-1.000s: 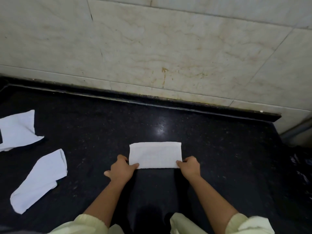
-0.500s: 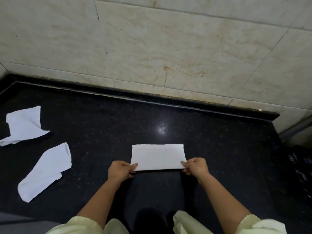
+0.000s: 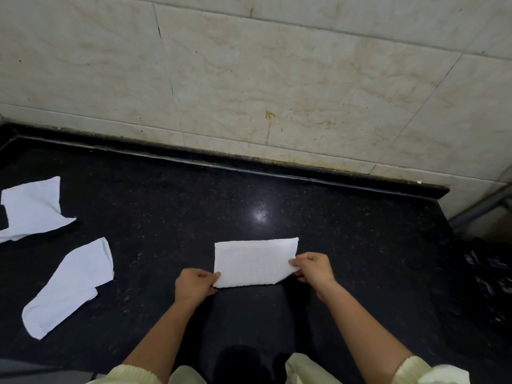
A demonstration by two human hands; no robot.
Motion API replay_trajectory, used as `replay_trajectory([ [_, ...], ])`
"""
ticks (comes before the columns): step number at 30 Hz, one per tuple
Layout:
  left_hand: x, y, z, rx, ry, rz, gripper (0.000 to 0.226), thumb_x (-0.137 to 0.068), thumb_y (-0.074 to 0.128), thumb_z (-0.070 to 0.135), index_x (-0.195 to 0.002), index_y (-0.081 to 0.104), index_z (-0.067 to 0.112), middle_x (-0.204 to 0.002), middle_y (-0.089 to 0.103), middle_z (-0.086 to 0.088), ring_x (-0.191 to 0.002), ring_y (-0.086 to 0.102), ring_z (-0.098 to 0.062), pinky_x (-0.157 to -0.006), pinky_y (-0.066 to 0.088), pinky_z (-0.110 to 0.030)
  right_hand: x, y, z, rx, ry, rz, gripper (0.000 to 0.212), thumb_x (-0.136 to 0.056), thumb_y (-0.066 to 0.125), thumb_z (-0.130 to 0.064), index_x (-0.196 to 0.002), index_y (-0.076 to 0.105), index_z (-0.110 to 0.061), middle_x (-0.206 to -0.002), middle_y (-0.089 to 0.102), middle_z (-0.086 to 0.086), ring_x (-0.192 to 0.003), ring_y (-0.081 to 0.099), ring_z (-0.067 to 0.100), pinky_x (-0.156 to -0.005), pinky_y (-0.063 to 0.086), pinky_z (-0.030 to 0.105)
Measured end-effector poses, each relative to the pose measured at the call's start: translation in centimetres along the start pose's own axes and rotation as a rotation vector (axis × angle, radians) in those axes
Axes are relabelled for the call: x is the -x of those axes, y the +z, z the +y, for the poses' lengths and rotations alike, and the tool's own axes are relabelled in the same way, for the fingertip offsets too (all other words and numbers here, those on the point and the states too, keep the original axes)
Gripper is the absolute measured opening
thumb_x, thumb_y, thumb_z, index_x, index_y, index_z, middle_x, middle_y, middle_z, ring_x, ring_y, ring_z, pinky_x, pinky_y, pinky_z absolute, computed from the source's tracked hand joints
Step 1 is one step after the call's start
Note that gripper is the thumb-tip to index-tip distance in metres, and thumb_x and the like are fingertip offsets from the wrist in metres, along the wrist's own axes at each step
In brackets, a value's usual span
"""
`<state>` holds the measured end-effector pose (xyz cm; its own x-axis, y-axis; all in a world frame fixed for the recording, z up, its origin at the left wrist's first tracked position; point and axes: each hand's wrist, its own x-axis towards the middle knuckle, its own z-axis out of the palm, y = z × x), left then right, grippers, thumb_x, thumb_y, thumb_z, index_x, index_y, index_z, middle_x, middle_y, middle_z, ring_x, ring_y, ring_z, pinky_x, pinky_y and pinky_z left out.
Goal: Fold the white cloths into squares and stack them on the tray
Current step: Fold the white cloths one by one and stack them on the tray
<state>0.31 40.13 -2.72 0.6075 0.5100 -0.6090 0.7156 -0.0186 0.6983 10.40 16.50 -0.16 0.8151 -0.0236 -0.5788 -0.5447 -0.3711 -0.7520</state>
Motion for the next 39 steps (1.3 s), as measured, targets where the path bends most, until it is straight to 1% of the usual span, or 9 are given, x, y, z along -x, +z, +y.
replay_trajectory([
  [5, -0.2, -0.1, -0.1, 0.018, -0.007, -0.018, 0.016, -0.081, 0.076, 0.019, -0.078, 0.073, 0.003, -0.072, 0.072, -0.012, -0.064, 0.068, -0.017, -0.059, 0.053, -0.020, 1.0, 2.2, -2.7, 0.007, -0.124, -0.124, 0.013, -0.082, 0.071, -0.005, -0.072, 0.065, -0.010, -0.069, 0.065, 0.002, -0.057, 0.058, 0.010, -0.051, 0.045, 0.020],
  [9, -0.2, -0.1, -0.1, 0.044, -0.013, -0.036, 0.017, -0.080, 0.077, 0.020, -0.078, 0.072, 0.004, -0.072, 0.072, -0.011, -0.063, 0.067, -0.016, -0.057, 0.053, -0.020, 1.6, 4.8, -4.0, 0.059, -0.163, -0.228, 0.007, -0.080, 0.073, -0.005, -0.078, 0.067, -0.008, -0.073, 0.065, 0.001, -0.060, 0.060, 0.010, -0.056, 0.048, 0.020],
  [18, -0.3, -0.1, -0.1, 0.060, -0.026, -0.029, 0.016, -0.078, 0.078, 0.019, -0.078, 0.072, 0.004, -0.074, 0.072, -0.011, -0.059, 0.066, -0.013, -0.048, 0.050, -0.013, 1.5, 11.1, -3.1, 0.230, -0.077, -0.291, 0.006, -0.084, 0.069, -0.007, -0.085, 0.064, -0.011, -0.082, 0.066, 0.005, -0.058, 0.064, 0.012, -0.052, 0.051, 0.018],
  [23, -0.7, -0.3, -0.4, 0.056, -0.023, -0.034, 0.017, -0.079, 0.078, 0.020, -0.073, 0.073, 0.005, -0.070, 0.073, -0.013, -0.062, 0.069, -0.019, -0.063, 0.060, -0.028, 1.6, 12.5, -2.6, 0.275, -0.094, -0.308, 0.009, -0.084, 0.067, -0.006, -0.080, 0.065, -0.014, -0.087, 0.069, 0.010, -0.070, 0.068, 0.020, -0.064, 0.058, 0.026],
  [27, -1.0, -0.3, -0.7, 0.072, -0.042, -0.003, 0.039, -0.091, 0.063, 0.033, -0.070, 0.072, 0.001, -0.065, 0.072, -0.012, -0.062, 0.071, -0.023, -0.072, 0.061, -0.038, 1.8, 12.9, -2.2, 0.311, -0.112, -0.354, 0.021, -0.084, 0.066, -0.008, -0.067, 0.064, -0.019, -0.074, 0.067, 0.004, -0.080, 0.069, 0.024, -0.076, 0.060, 0.035],
  [30, -0.8, -0.3, -0.1, 0.133, -0.072, 0.003, 0.046, -0.096, 0.053, 0.037, -0.073, 0.070, 0.001, -0.068, 0.071, -0.013, -0.063, 0.071, -0.024, -0.062, 0.060, -0.032, 2.0, 12.6, -2.2, 0.355, -0.121, -0.393, 0.014, -0.088, 0.064, -0.015, -0.074, 0.066, -0.014, -0.075, 0.067, 0.003, -0.068, 0.064, 0.014, -0.059, 0.056, 0.022],
  [33, -0.6, -0.7, 0.4, 0.141, -0.101, -0.029, 0.048, -0.093, 0.057, 0.041, -0.080, 0.071, -0.004, -0.071, 0.071, -0.015, -0.062, 0.069, -0.023, -0.051, 0.056, -0.025, 2.0, 11.8, -2.2, 0.331, -0.102, -0.387, 0.013, -0.090, 0.062, -0.016, -0.083, 0.068, -0.007, -0.077, 0.067, 0.005, -0.061, 0.062, 0.009, -0.046, 0.047, 0.015],
  [36, -0.6, -0.8, 0.8, 0.057, -0.093, -0.100, 0.038, -0.087, 0.068, 0.031, -0.084, 0.069, -0.006, -0.072, 0.069, -0.014, -0.060, 0.067, -0.019, -0.050, 0.055, -0.022, 1.5, 10.2, -2.4, 0.317, -0.076, -0.305, 0.016, -0.089, 0.058, -0.010, -0.089, 0.070, 0.000, -0.080, 0.068, 0.009, -0.059, 0.062, 0.012, -0.045, 0.047, 0.016],
  [39, -0.7, -1.0, 0.9, -0.026, -0.059, -0.140, 0.020, -0.084, 0.072, 0.019, -0.085, 0.069, -0.001, -0.075, 0.068, -0.011, -0.063, 0.066, -0.016, -0.053, 0.055, -0.022, 0.8, 8.2, -2.4, 0.313, -0.075, -0.225, 0.014, -0.088, 0.056, -0.007, -0.083, 0.069, -0.004, -0.077, 0.068, 0.008, -0.058, 0.061, 0.013, -0.045, 0.046, 0.017],
])
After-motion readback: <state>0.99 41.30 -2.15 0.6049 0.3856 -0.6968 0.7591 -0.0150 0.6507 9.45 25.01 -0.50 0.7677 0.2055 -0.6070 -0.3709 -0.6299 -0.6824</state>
